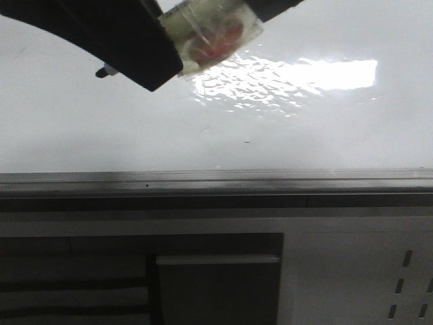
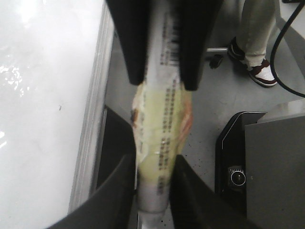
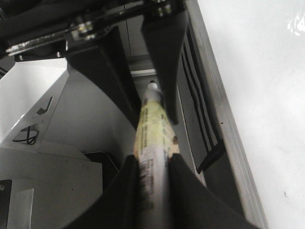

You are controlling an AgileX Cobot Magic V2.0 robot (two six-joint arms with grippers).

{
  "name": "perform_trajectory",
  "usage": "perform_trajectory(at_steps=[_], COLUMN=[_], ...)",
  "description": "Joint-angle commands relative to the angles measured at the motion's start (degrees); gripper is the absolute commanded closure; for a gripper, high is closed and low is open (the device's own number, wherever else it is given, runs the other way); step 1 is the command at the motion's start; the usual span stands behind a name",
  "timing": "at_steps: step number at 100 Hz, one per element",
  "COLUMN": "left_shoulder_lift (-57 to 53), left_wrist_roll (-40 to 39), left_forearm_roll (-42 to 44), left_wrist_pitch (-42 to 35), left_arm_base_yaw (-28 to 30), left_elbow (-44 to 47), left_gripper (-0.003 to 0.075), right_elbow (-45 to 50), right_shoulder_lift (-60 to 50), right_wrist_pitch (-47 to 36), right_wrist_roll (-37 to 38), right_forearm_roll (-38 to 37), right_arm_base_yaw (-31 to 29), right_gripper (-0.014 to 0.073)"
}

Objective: Write number 4 on whiteboard

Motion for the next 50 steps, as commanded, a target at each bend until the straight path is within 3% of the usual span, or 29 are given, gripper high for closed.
perform_trajectory(at_steps=[1,10,31,39,50], left_shoulder_lift=[-2.24,-4.44,-13.53,-17.93,-23.57], left_wrist_roll=[-0.67,-1.27,-3.22,-5.97,-10.44], left_forearm_roll=[-1.36,-1.49,-4.48,-5.12,-5.24], left_wrist_pitch=[-2.37,-2.37,-2.23,-2.33,-3.23], left_arm_base_yaw=[1.21,3.62,11.37,14.94,19.46], left_elbow=[-1.97,-1.97,-1.27,0.92,5.96], left_gripper=[0.0419,0.036,0.0363,0.0363,0.0363], right_elbow=[-2.54,-4.13,-4.15,-1.41,3.87], right_shoulder_lift=[-1.59,-3.3,-10.83,-14.72,-19.01], right_wrist_pitch=[-1.31,-1.46,-1.6,-5.82,-12.52], right_wrist_roll=[2.21,8.35,24.17,36.04,49.25], right_forearm_roll=[0.19,-5.57,-19.5,-28.53,-34.3], right_arm_base_yaw=[0.05,0.05,0.05,0.05,0.05], right_gripper=[0.0642,0.0639,0.0639,0.0639,0.064])
